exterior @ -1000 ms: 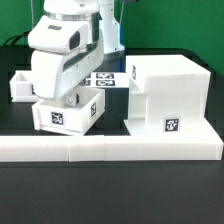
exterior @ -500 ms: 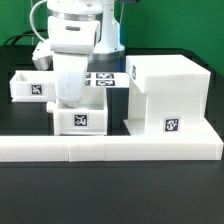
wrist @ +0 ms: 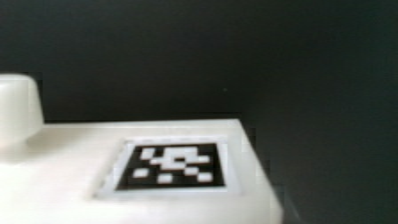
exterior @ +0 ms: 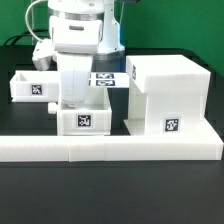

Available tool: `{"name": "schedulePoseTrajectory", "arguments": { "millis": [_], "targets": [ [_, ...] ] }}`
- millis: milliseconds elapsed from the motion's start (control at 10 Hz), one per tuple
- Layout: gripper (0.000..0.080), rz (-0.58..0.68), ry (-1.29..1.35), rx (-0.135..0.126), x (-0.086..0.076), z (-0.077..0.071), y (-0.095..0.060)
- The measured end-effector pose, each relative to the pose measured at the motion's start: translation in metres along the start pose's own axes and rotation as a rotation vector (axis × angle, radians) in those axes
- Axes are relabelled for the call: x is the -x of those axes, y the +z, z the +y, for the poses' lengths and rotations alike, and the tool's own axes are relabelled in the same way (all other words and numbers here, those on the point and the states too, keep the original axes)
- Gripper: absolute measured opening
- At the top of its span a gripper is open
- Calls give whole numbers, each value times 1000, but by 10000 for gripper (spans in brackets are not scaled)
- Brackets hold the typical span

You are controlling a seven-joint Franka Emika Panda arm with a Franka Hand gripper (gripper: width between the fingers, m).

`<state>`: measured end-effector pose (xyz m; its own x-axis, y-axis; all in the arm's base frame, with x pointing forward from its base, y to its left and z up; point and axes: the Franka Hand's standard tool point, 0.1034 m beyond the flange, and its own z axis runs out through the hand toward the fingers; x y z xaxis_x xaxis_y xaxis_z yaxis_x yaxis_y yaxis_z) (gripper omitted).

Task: Assemble drawer

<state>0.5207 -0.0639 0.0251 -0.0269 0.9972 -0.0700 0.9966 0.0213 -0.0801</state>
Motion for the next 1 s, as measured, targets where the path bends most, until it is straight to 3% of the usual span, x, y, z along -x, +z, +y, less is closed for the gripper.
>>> {"name": "schedulePoseTrajectory", "arguments": {
  "millis": [100,500,600,1000],
  "targets": [
    [42,-1,2,19,1,0,1],
    [42,0,6,43,-6,7,4],
    [42,-1,10,70,-5,7,5],
    [42,3,27,80,-10,10,3]
  ]
}}
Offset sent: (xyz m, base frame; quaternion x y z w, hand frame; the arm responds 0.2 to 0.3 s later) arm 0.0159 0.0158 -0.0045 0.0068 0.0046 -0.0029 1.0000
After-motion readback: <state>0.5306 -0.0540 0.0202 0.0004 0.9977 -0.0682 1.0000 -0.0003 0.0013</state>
